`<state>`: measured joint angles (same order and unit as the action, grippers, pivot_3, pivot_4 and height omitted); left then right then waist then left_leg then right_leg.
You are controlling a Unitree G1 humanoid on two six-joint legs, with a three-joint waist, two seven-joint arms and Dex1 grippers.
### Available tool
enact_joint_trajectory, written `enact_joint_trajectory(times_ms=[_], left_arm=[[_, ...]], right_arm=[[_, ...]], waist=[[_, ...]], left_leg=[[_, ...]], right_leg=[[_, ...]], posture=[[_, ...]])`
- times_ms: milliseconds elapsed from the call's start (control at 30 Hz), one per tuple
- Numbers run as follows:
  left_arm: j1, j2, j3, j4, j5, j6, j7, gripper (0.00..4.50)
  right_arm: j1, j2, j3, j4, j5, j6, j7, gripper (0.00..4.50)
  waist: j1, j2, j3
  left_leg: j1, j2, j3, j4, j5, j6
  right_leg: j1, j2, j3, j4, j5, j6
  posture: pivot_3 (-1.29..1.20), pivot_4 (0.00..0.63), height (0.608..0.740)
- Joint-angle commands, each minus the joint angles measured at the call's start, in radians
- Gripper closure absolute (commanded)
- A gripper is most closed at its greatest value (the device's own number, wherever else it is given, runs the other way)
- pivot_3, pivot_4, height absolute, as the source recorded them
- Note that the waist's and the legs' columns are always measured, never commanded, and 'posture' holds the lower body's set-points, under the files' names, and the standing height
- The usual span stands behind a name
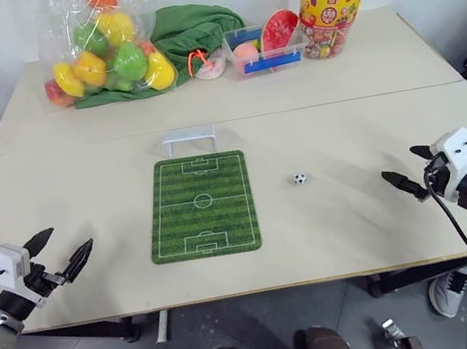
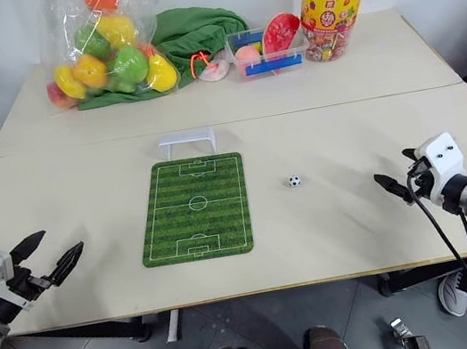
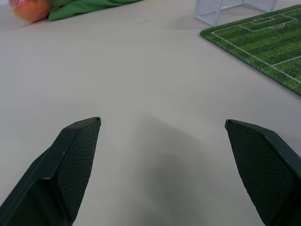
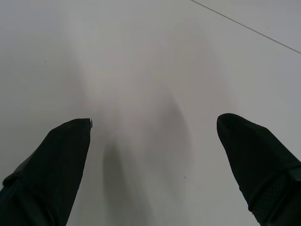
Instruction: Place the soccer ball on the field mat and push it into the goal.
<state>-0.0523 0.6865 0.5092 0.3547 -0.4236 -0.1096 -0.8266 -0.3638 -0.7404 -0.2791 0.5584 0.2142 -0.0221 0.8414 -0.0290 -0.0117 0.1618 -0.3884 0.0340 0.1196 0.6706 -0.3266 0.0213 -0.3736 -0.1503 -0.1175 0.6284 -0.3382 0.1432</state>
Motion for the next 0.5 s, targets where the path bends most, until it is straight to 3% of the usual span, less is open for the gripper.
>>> enact_joint_trajectory(times_ms=[33,233,500], left_arm=[[0.021,0.000,0.015,-0.066,-0.041,0.039,-0.010,0.00],[0.010,0.005,0.022,-0.095,-0.040,0.086,0.034,0.00],[-0.061,0.011,-0.020,-0.172,-0.081,0.141,-0.020,0.00]], right_arm=[[-0.008,-0.021,-0.007,-0.004,0.006,-0.012,0.003,0.02],[-0.005,-0.028,-0.002,-0.070,0.016,0.052,0.010,0.02],[-0.099,-0.008,0.083,-0.351,0.109,0.349,0.093,0.02]], waist=[[0.000,0.000,0.000],[0.000,0.000,0.000],[0.001,0.001,0.000]], left_leg=[[0.000,0.000,0.000,0.000,0.000,0.000],[0.000,0.000,0.000,0.000,0.000,0.000],[0.000,0.000,0.000,0.001,0.000,0.000]], right_leg=[[0.000,0.000,0.000,0.000,0.000,0.000],[0.000,0.000,0.000,0.000,0.000,0.000],[0.000,0.000,0.000,0.000,0.000,0.000]], posture=[[0.00,0.150,0.740],[0.00,0.150,0.740],[0.00,0.150,0.740]])
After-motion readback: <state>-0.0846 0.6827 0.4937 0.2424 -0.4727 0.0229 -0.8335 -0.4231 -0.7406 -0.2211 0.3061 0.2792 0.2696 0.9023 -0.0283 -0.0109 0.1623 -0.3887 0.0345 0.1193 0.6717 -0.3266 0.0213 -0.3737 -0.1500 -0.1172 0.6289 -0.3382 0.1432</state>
